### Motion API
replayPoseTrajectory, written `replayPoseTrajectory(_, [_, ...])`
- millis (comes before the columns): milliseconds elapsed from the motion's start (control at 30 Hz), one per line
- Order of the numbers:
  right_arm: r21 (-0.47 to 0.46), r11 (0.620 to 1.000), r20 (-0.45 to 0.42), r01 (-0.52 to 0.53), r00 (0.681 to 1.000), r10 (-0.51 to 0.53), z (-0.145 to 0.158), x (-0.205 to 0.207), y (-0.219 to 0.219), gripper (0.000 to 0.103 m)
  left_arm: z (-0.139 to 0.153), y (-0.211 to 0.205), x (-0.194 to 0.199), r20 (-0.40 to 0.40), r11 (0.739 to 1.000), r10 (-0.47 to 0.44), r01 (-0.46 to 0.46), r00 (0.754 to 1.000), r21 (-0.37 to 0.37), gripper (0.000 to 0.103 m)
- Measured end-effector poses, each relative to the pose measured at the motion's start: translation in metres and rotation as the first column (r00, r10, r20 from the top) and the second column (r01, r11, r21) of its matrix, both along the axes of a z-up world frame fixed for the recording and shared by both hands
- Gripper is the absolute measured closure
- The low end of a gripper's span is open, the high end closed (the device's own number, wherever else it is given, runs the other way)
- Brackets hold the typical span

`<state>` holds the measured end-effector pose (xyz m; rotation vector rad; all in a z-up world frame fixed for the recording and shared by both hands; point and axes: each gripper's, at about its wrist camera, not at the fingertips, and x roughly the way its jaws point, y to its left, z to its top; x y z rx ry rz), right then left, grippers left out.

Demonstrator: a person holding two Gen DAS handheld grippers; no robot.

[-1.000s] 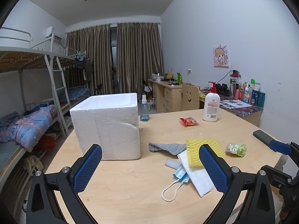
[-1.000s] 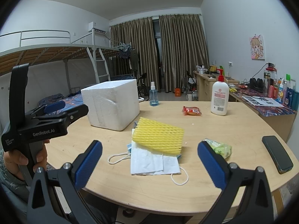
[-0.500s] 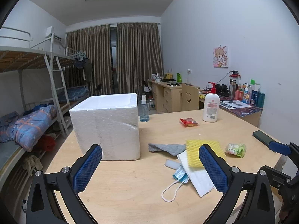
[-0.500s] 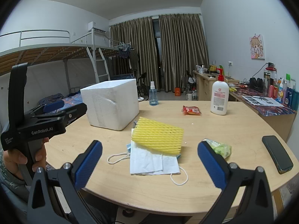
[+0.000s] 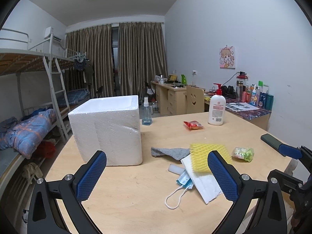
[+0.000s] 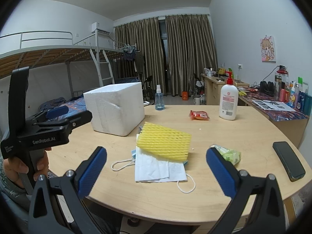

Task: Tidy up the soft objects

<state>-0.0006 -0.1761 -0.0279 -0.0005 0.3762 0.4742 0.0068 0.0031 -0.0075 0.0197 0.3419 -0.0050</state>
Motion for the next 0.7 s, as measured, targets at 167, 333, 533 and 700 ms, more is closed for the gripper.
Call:
replayPoseTrajectory(167, [0.002,1.0,-0.004,0.002,1.0,-0.002,0.0001,0.0013,-0.001,0.0,-0.0005,-0.0007,-0.0003,0.0,1.0,-0.002,0.002,1.0,0.0,0.0])
replayPoseTrajectory(333, [0.002,1.0,-0.003,0.005,1.0,-0.005,0.0008,0.0023,-0.0023,0.0,-0.0017,-0.0031,0.0003,-0.003,1.0,-0.012,0.012,1.0,-0.001,0.0])
replayPoseTrajectory(533, [-0.002,1.0,-0.007,0.013,1.0,-0.013,0.0006,0.0039,-0.0049,0.0,-0.0032,-0.0048,0.0022,-0.008,1.0,-0.027,0.027,1.0,-0.002,0.0])
replayPoseTrajectory(700, [-0.006,1.0,-0.017,0.022,1.0,-0.022,-0.0002,0.0094,-0.0081,0.0,-0.0057,-0.0054,0.0082,-0.019,0.999,-0.044,0.044,0.999,-0.003,0.0])
